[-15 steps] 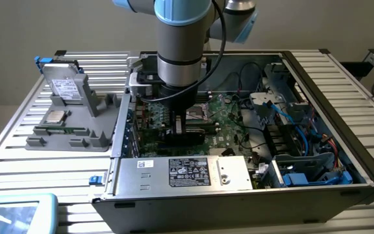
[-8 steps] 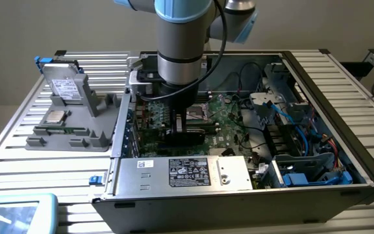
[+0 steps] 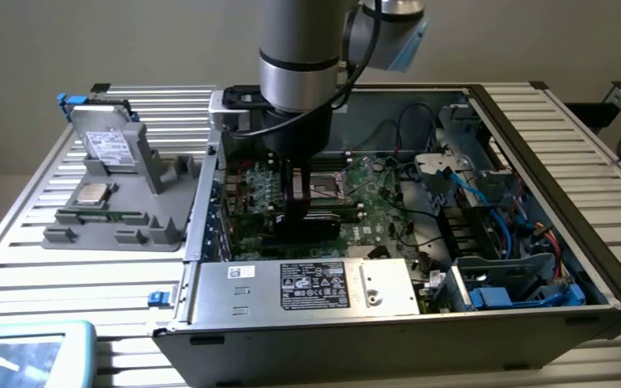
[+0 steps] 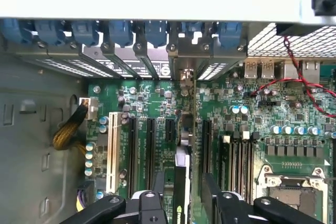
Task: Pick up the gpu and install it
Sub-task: 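Insert the gpu into the slot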
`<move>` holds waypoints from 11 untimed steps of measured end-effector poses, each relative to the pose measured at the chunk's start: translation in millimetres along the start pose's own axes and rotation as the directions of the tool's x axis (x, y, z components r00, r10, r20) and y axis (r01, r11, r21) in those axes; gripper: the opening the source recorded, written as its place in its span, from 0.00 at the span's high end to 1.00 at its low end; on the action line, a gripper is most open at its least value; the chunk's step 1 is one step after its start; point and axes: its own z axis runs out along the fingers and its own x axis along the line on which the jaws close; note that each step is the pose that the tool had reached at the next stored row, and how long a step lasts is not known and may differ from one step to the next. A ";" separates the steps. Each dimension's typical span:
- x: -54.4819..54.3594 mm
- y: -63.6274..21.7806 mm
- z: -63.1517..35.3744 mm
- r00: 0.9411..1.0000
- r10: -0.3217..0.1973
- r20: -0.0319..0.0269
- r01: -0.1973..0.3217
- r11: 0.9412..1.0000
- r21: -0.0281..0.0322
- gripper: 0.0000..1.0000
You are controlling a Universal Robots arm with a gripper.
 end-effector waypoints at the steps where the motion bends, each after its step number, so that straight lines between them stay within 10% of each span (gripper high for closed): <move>1: 0.1 0.2 -4.5 1.000 0.000 0.000 0.000 1.000 0.000 0.59; 11: 0.4 0.6 -15.1 1.000 0.000 0.000 0.000 1.000 0.000 0.59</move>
